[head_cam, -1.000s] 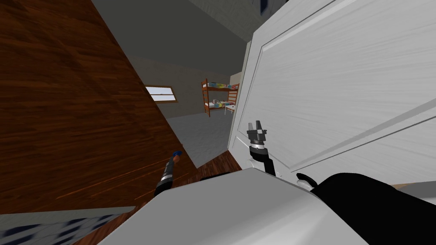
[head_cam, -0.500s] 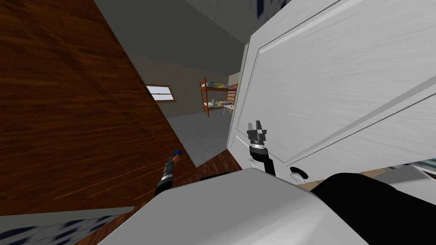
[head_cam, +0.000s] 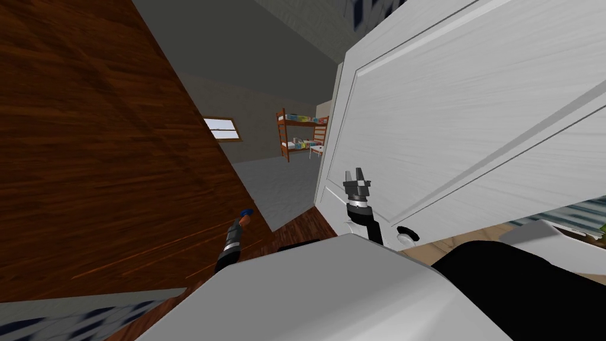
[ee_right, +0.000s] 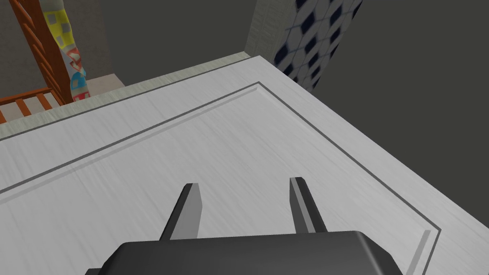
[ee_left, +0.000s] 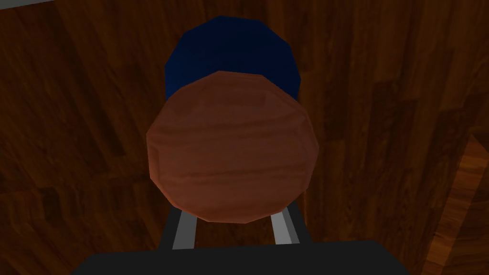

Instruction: Pull the door open

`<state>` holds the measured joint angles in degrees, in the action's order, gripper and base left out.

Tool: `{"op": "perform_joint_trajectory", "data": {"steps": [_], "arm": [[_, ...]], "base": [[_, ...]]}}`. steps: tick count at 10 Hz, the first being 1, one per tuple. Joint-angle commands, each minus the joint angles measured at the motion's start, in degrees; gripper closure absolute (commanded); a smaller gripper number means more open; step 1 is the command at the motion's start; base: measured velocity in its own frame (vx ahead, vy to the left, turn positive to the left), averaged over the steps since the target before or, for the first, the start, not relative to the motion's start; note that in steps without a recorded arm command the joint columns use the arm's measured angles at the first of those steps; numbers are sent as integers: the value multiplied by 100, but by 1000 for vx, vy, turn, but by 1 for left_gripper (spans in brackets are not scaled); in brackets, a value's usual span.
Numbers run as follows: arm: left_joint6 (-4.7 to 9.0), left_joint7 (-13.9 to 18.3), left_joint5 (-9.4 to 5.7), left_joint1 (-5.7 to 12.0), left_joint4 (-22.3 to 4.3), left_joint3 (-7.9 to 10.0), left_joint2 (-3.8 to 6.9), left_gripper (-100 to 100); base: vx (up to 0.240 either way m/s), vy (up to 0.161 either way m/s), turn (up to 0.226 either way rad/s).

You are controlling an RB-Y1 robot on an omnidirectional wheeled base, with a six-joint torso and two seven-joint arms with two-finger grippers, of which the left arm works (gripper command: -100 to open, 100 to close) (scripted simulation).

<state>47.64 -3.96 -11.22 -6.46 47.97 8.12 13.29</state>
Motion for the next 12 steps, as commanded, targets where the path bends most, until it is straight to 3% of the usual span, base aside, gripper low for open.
{"op": "perform_joint_trajectory", "data": {"steps": [1, 4, 6, 8, 11, 12], "arm": [[89, 286, -88, 67, -38, -161, -75, 100], [86, 705, -310, 96, -52, -268, -50, 100], [86, 768, -310, 96, -52, -268, -50, 100], [83, 1169, -531, 125, -66, -374, -25, 100], [81, 1480, -642, 139, -73, -427, -12, 100], [80, 1699, -753, 154, -80, -480, 0, 100]], "base": [[-45, 15, -68], [-54, 19, -50], [-34, -3, -28], [-49, 9, -61], [-48, 20, -51], [-55, 3, -65]]}}
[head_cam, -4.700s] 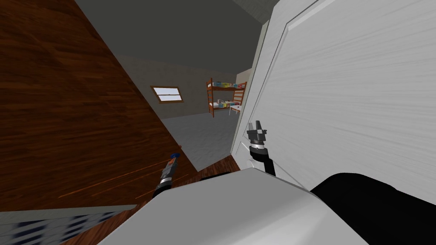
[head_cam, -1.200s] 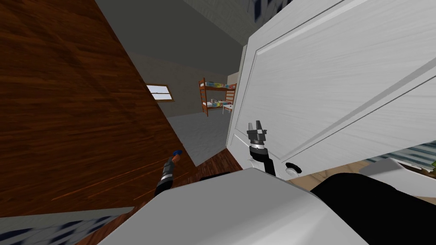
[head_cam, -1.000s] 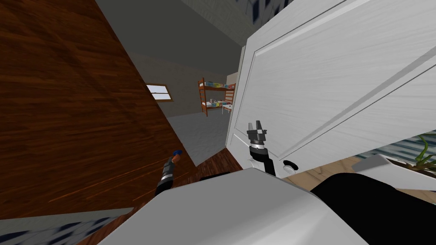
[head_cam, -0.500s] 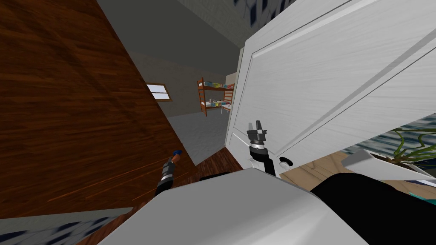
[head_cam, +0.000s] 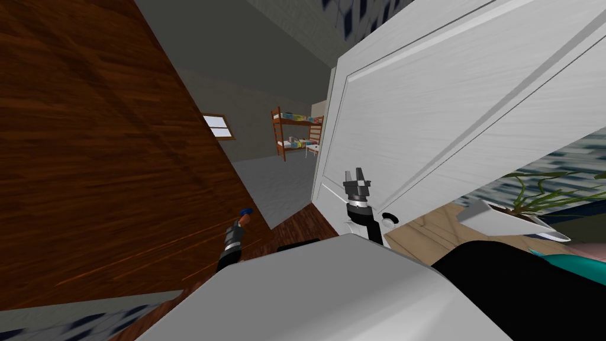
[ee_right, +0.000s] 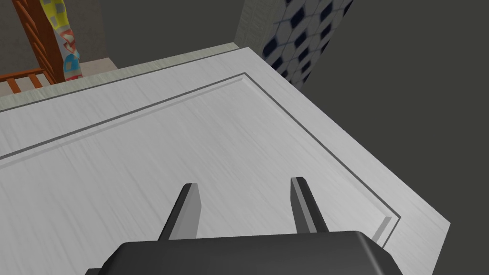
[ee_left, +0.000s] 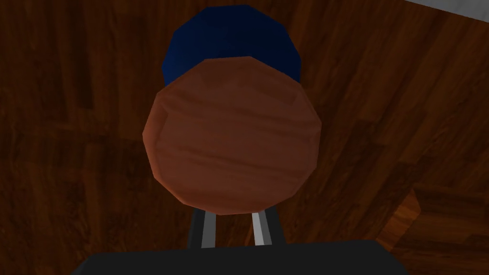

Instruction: Pull the door open

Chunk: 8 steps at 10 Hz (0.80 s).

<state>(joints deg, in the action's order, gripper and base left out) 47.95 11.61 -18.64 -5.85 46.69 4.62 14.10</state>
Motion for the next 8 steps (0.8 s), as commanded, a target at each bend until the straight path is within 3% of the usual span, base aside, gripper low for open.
{"op": "perform_joint_trajectory", "data": {"steps": [1, 3, 4, 5, 8], "arm": [[48, 161, -11, 93, 48, -130, -81, 100], [45, 547, -229, 121, 34, -235, -56, 100], [45, 635, -229, 121, 34, -235, -56, 100], [-70, 766, -362, -49, 94, -191, 11, -100], [-61, 1220, -568, -50, 141, -306, -1, -100]], "base": [[-42, 0, -38], [-52, 19, -63], [-47, 10, -45], [-39, 30, 12], [-62, -19, -57]]}}
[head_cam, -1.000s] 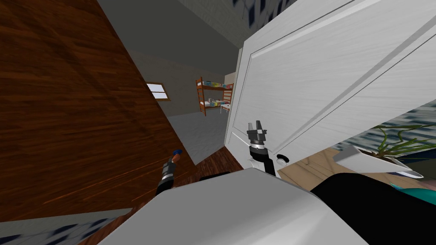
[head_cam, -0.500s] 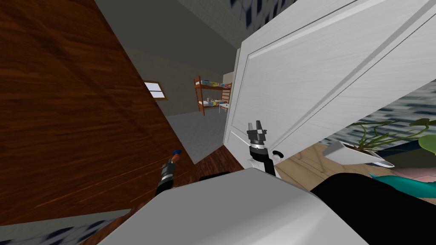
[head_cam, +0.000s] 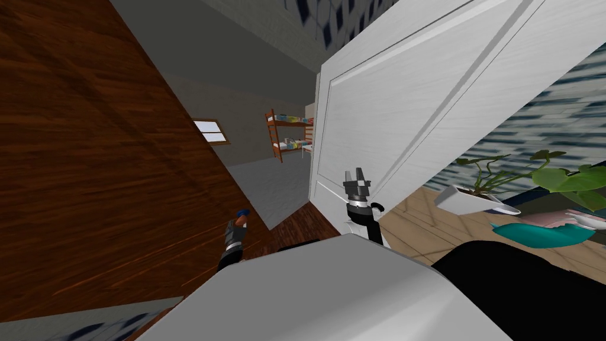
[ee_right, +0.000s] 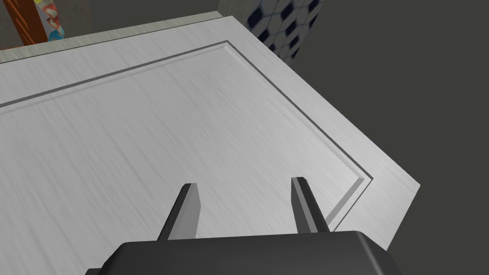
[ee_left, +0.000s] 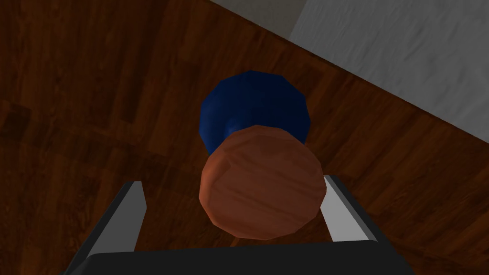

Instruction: Pull the door open

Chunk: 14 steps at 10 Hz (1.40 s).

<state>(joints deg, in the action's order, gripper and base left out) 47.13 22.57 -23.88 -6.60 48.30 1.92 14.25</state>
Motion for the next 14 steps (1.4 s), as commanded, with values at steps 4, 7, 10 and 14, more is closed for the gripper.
{"op": "perform_joint_trajectory", "data": {"steps": [4, 7, 10, 14], "arm": [[34, 693, -328, 23, 45, -194, -32, -100], [44, 1127, -550, 22, 97, -318, -45, -100], [50, 1449, -668, 21, 124, -384, -51, -100], [66, 2132, -1029, 19, 207, -586, -72, -100]], "base": [[-59, 0, -34], [-59, 6, -36], [-51, 2, -20], [-61, 7, -37]]}}
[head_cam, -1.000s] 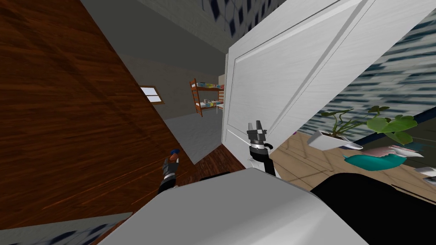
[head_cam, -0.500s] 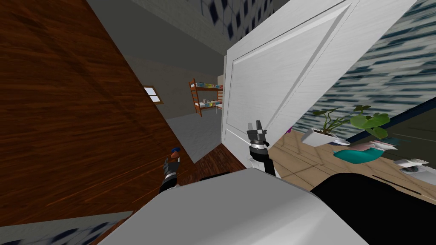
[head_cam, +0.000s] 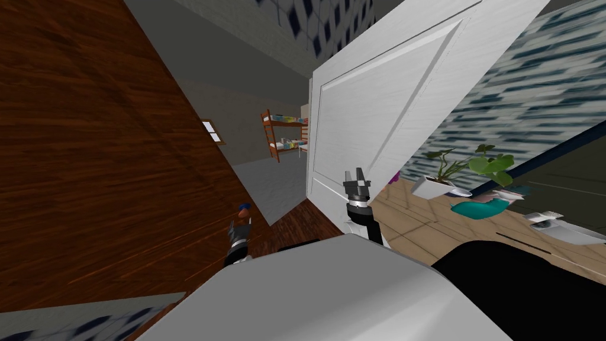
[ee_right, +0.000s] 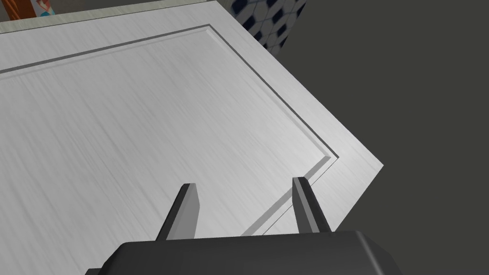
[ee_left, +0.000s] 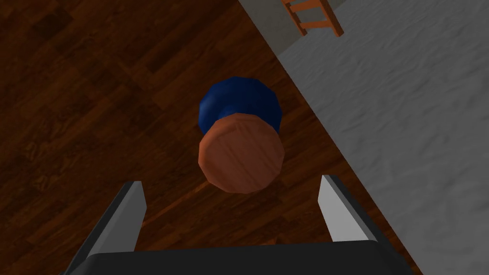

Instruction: Pull the door open

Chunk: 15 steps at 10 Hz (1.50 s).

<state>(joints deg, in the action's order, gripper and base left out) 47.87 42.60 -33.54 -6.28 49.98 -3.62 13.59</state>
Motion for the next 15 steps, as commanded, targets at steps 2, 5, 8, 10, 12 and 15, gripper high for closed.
{"op": "perform_joint_trajectory", "data": {"steps": [2, 5, 8, 10, 12, 15], "arm": [[-3, 380, -184, -13, 67, -100, -13, -100], [8, 845, -421, -14, 122, -233, -27, -100], [18, 1285, -644, -16, 173, -358, -39, -100], [22, 1527, -745, -16, 197, -415, -45, -100], [31, 1894, -931, -17, 239, -519, -55, -100], [38, 2281, -1082, -18, 274, -604, -64, -100]], "base": [[-62, 11, -39], [-50, 6, -26], [-62, 7, -35], [-61, 11, -33], [-60, 5, -35], [-50, 10, -19]]}}
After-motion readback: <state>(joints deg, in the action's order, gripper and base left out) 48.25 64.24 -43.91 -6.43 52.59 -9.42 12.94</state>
